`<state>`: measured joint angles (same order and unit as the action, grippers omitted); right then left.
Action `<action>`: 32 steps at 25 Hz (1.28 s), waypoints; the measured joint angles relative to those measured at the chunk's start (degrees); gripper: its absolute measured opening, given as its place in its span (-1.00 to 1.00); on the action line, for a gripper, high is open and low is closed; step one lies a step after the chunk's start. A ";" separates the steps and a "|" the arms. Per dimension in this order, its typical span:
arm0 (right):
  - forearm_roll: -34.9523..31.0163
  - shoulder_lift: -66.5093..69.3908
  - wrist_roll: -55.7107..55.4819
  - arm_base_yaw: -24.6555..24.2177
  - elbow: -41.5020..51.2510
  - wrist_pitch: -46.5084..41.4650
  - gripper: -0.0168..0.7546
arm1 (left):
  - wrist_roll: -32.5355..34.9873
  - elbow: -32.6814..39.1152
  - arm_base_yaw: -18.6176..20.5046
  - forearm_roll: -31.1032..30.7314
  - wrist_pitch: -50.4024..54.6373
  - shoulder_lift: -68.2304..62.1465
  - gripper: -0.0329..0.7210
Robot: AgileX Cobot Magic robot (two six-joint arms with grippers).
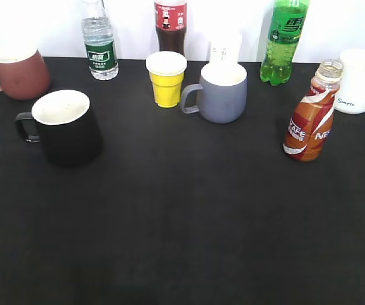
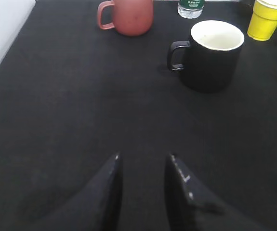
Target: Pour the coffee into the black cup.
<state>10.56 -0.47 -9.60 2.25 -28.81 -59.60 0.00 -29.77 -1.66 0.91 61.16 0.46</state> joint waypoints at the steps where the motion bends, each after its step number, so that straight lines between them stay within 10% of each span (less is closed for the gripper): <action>1: 0.00 0.00 0.00 0.00 0.00 0.01 0.57 | 0.00 0.00 0.00 0.00 0.00 0.00 -0.29; 12: 0.00 0.00 0.00 0.00 0.00 0.01 0.57 | 0.00 0.00 0.00 -0.05 -0.05 -0.11 -0.28; 16: 0.00 0.00 0.06 0.00 0.00 0.01 0.57 | 0.00 -3.82 0.00 -0.11 -7.87 -9.47 0.18; 25: 0.00 0.00 0.00 0.00 0.00 0.06 0.57 | 2.62 -1.61 -0.14 0.52 -67.55 -57.23 0.27; 32: -0.05 0.00 0.01 0.00 0.00 0.01 0.57 | 2.62 9.89 -9.40 2.96 -100.21 -80.90 0.25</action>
<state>10.52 -0.47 -9.60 2.25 -28.81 -59.58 2.62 -19.88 -11.06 3.87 -39.05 -80.44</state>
